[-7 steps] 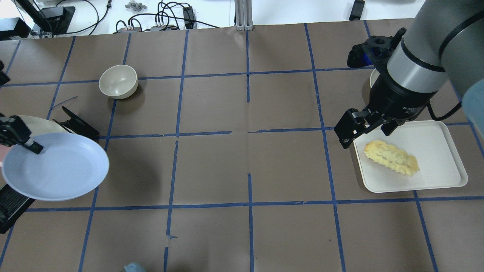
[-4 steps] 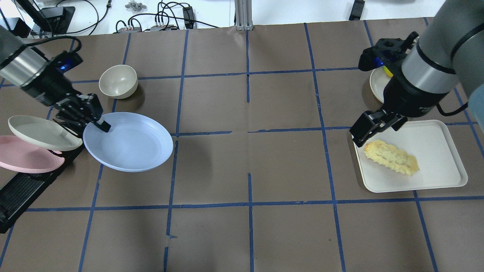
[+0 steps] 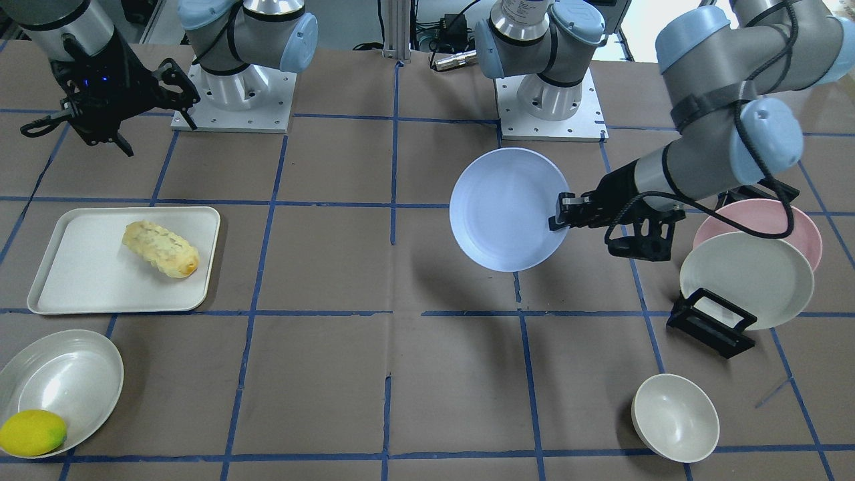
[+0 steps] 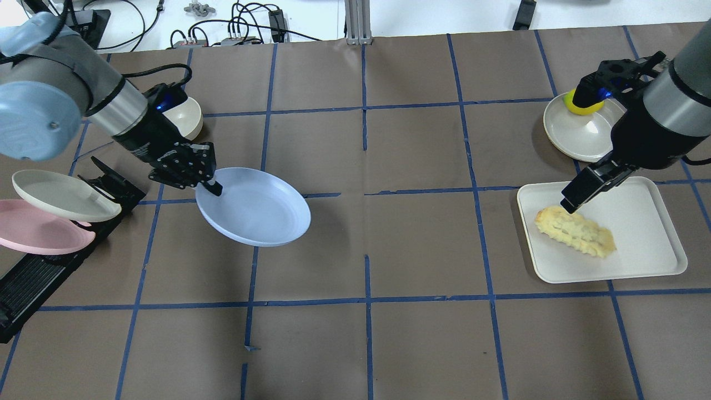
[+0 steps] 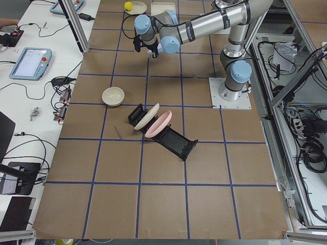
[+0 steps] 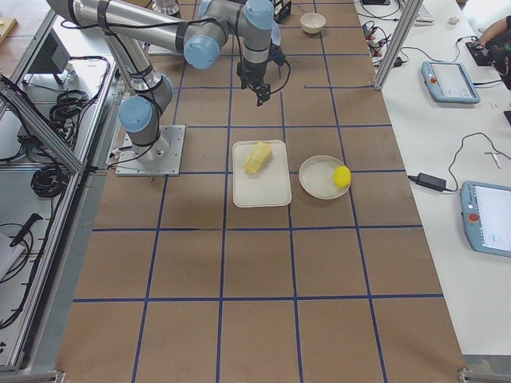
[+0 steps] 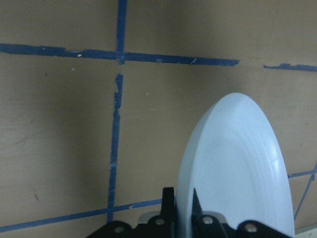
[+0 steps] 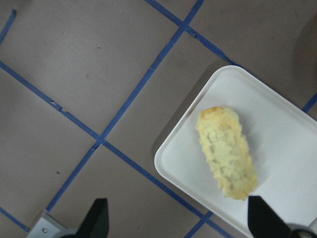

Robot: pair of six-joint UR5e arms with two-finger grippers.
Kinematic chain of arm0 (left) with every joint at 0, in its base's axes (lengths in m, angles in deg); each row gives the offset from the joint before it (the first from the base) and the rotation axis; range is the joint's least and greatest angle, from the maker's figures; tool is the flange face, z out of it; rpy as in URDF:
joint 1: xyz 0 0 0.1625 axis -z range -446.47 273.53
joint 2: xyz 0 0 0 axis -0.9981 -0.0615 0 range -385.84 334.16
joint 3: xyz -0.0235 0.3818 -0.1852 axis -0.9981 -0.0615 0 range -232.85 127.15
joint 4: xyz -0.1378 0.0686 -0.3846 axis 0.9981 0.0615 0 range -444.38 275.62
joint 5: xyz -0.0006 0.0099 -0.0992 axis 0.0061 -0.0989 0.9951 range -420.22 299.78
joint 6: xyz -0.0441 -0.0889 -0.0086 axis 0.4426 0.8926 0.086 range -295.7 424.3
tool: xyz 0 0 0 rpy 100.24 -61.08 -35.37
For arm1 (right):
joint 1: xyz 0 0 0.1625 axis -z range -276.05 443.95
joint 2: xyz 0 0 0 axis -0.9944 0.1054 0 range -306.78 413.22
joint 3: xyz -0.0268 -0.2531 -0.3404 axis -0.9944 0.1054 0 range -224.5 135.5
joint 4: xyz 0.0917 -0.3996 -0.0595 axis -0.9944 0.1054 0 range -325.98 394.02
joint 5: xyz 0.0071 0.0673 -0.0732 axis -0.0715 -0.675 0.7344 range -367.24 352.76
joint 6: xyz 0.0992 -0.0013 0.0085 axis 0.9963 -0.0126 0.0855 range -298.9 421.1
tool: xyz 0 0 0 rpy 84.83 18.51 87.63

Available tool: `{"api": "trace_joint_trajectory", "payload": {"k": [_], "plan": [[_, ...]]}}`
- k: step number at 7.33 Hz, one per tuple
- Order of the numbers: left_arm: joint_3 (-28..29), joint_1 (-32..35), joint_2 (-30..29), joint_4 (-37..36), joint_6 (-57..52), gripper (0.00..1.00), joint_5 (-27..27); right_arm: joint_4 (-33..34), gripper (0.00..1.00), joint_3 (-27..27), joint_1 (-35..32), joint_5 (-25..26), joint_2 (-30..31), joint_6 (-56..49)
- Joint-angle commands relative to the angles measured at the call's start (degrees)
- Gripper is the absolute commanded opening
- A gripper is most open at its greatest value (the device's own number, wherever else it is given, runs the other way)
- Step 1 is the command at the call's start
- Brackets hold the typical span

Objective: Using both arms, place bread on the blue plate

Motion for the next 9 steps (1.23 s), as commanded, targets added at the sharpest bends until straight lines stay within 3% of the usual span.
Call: {"api": "trace_joint_trajectory", "payload": {"k": [1, 4, 7, 9], "plan": [[-1.45, 4.49, -3.06, -7.49, 6.25, 0.15, 0.84, 6.19, 1.0, -3.24, 0.66, 0.09, -2.09, -6.96], [-2.95, 7.74, -6.85, -17.08, 12.92, 0.16, 1.54, 20.93, 1.0, -11.76, 0.84, -0.17, -3.13, -16.95], [-2.34, 9.24, -12.89, -28.58, 14.26, 0.16, 1.63, 25.2, 1.0, -12.23, 4.24, -0.78, -8.41, -23.22], [-2.25, 9.86, -14.94, -31.15, 16.19, 0.17, 3.98, 30.79, 1.0, -12.14, 5.5, -0.79, -14.36, -23.14]]}}
